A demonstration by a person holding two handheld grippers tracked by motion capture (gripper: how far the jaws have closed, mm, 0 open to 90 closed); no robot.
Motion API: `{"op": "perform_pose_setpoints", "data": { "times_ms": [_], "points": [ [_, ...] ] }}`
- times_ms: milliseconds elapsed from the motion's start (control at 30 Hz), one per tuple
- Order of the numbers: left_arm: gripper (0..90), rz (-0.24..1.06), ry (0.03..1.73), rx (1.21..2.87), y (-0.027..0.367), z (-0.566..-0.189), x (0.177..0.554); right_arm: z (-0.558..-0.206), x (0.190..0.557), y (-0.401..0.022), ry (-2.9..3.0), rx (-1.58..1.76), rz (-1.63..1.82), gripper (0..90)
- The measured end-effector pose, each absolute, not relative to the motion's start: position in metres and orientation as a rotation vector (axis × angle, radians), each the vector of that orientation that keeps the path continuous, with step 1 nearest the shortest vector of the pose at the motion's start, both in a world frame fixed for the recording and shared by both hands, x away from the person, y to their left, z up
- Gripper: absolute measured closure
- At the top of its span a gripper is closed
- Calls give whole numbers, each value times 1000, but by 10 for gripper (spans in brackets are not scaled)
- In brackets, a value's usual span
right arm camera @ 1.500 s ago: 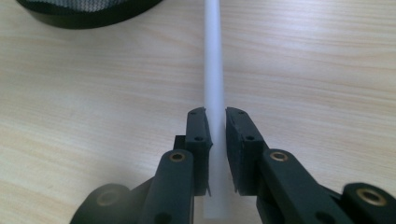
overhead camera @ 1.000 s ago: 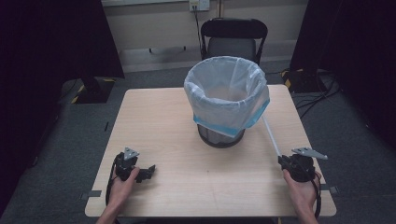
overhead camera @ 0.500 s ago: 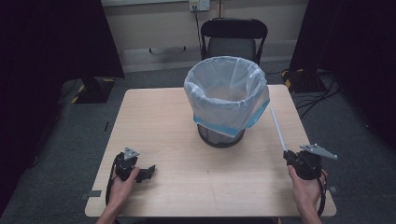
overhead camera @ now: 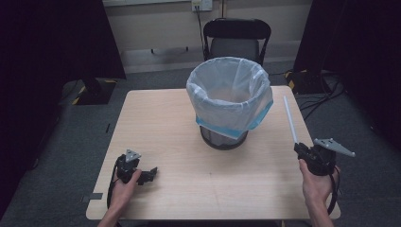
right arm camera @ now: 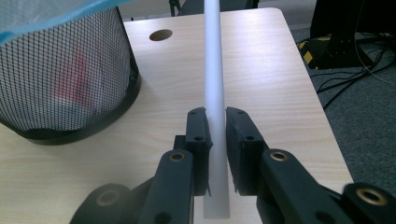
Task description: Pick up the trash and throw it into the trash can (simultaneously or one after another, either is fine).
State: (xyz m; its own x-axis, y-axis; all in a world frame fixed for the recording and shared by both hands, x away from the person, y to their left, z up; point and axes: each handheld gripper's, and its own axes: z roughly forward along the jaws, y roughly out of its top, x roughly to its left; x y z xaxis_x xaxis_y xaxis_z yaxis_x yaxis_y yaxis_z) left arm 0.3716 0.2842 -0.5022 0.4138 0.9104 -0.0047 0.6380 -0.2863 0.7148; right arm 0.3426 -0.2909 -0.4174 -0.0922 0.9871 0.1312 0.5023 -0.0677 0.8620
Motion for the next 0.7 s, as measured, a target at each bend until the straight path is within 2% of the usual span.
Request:
{"op": "perform_pose_setpoints", "data": {
  "times_ms": [433, 700],
  "points": [
    [0, 546, 1310, 2029, 284, -502, 372, -400, 361, -291, 1593, 1591, 1153, 805],
    [0, 546, 1309, 2029, 284, -502, 372, -374, 380, -285, 1571, 1548, 1216, 804]
  ]
}}
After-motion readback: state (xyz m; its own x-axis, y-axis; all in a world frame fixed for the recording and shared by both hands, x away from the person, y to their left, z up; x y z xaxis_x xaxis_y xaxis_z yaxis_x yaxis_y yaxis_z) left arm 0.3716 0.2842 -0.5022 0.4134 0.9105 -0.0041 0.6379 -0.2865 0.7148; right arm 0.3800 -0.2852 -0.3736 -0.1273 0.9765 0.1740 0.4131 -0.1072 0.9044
